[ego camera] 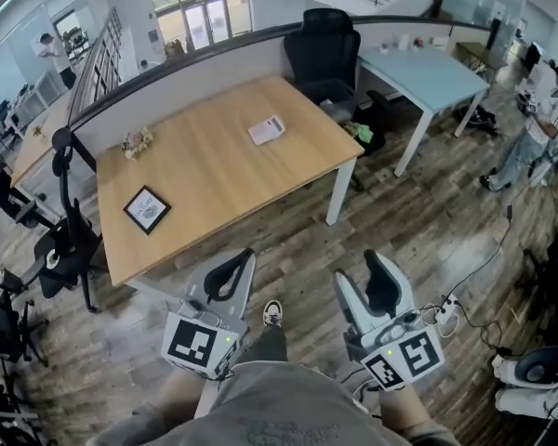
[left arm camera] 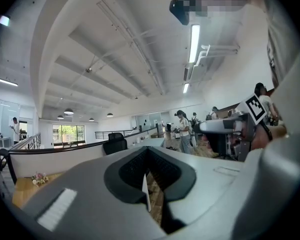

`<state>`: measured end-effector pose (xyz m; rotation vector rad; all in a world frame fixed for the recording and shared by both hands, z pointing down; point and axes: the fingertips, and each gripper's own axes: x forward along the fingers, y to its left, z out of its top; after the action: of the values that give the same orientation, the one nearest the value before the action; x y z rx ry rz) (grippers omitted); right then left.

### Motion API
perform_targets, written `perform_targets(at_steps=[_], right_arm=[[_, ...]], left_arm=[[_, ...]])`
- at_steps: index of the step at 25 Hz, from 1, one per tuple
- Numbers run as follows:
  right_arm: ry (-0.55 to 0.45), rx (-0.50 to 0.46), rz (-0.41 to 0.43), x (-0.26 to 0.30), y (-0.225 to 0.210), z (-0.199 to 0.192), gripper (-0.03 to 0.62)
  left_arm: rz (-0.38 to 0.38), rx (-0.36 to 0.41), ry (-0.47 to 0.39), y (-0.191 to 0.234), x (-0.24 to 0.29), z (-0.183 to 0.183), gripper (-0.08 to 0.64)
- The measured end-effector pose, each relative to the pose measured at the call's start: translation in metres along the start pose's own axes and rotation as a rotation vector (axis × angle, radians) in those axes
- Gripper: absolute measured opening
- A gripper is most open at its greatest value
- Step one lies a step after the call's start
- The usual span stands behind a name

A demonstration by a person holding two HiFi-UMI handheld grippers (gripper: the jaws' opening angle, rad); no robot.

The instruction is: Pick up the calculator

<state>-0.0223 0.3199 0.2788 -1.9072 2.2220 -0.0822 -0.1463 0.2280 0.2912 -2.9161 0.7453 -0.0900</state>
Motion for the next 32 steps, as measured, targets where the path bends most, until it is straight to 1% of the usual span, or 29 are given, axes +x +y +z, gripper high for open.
perform_targets(at_steps=[5,12,19,25,27,30,32], right_arm=[[0.047,0.012,-0.011,0.055,-0.026,-0.007,0.218],[0.079,0.005,-0.02,0.145,-0.05,-0.009,0.218],[0.095,0.005,-0.025,0.228,-0.069,-0.02,0.218],[0.114,0.02,-0.009,0.271,-0.086,-0.029,0.218],[0.123,0.022,-0.009,0.281,-0.094,-0.031,0.218],[0.126,0.018,-0.009,0.296,-0.111,-0.033,0.218],[0.131,0.02,-0.003,0.306,-0.125,-0.035,0.218]], left_arm=[[-0.022,-0.007,0.013,0.041,0.045,-0.003,0.002],[-0.025,-0.009,0.011,0.121,0.096,-0.005,0.002],[-0.025,-0.004,0.044,0.194,0.138,-0.02,0.002],[-0.025,0.001,0.052,0.227,0.168,-0.033,0.002],[-0.028,-0.005,0.062,0.232,0.177,-0.034,0.002],[-0.032,-0.034,0.091,0.236,0.193,-0.033,0.002],[-0.028,-0.034,0.096,0.237,0.205,-0.034,0.002]])
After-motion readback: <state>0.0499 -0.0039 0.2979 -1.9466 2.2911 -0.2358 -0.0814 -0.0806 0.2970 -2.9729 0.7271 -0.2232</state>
